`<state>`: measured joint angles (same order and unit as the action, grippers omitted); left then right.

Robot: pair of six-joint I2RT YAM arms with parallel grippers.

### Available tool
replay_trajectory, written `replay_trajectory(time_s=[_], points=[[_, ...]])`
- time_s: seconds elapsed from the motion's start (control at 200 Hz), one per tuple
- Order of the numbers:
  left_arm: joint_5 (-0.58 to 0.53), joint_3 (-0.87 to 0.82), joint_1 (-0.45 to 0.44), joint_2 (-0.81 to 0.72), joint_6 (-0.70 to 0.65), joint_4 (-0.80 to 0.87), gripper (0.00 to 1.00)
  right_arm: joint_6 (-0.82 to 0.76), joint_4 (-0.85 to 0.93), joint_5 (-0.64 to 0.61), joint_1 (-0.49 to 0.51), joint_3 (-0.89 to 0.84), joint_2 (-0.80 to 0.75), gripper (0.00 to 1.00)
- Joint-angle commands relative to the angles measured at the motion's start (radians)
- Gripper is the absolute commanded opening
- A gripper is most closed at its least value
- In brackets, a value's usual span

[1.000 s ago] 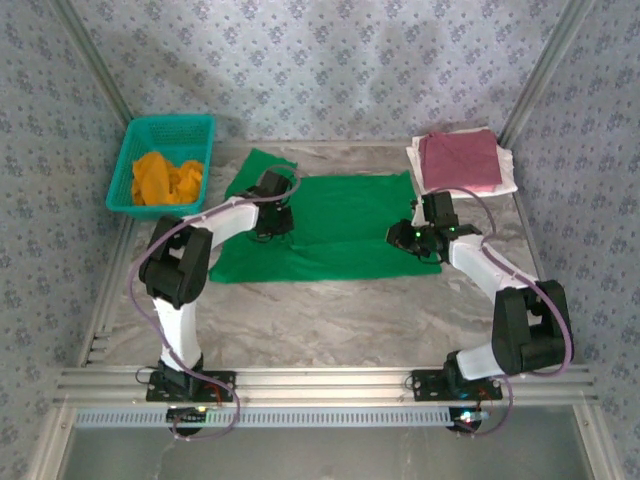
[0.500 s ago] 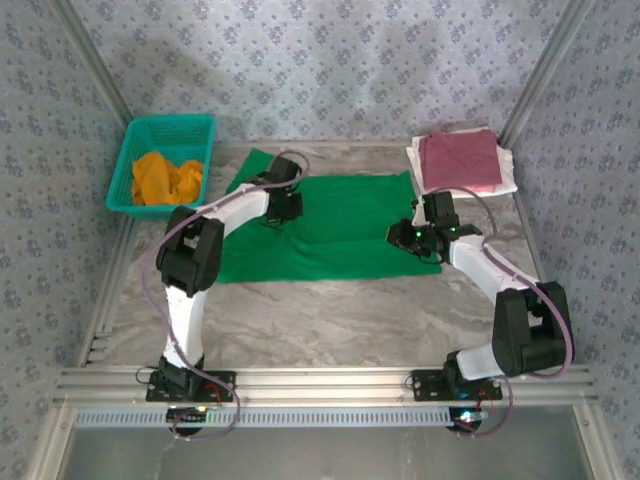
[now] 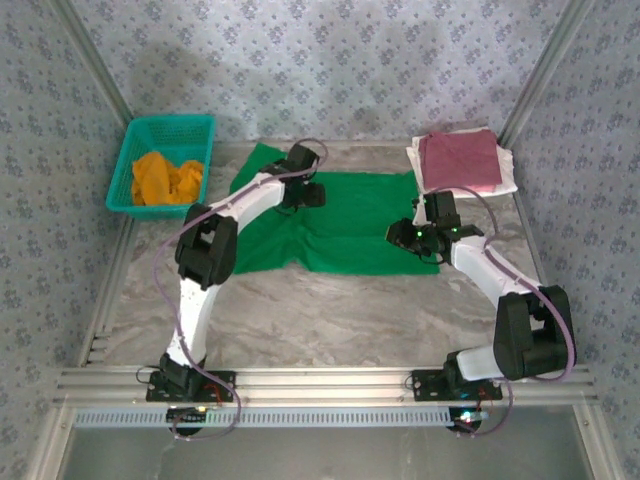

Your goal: Fold and stack the t-shirts

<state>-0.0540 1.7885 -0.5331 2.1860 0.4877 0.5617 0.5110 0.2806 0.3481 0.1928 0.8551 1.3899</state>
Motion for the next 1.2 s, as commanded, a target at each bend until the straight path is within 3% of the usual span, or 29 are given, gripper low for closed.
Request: replay_trajectory(time_s=[0.0,0.13,0.26,0.35,0.51,0.685,0.914,1.194], points=[[-0.075,-0.191,0.009,-0.246,-0.008,-0.046,0.69,-0.019,0.030,-0.011,-0.008,-0.005,-0.019,0.29],[-0.096,-0.487,0.050,-0.490,0.048,-0.145,0.70,-0.028,0.036,-0.028,-0.023,-0.020,0.003,0.28],[-0.042,-0.715,0.142,-0.629,0.115,-0.165,0.61,0.017,0.012,0.000,-0.077,-0.035,0.041,0.18],[-0.026,-0.827,0.185,-0.680,0.129,-0.187,0.41,0.032,0.004,-0.006,-0.100,-0.035,0.071,0.00],[0.123,-0.925,0.240,-0.651,0.137,-0.288,0.00,0.078,-0.010,-0.017,-0.134,-0.036,0.131,0.00],[0.146,-0.959,0.256,-0.580,0.146,-0.315,0.00,0.134,-0.020,-0.009,-0.147,-0.036,0.186,0.00],[0.159,-1.113,0.324,-0.613,0.213,-0.333,0.00,0.196,-0.068,-0.002,-0.211,-0.151,0.180,0.00],[0.152,-1.268,0.366,-0.859,0.277,-0.199,0.00,0.261,-0.074,0.027,-0.269,-0.342,-0.017,0.00]])
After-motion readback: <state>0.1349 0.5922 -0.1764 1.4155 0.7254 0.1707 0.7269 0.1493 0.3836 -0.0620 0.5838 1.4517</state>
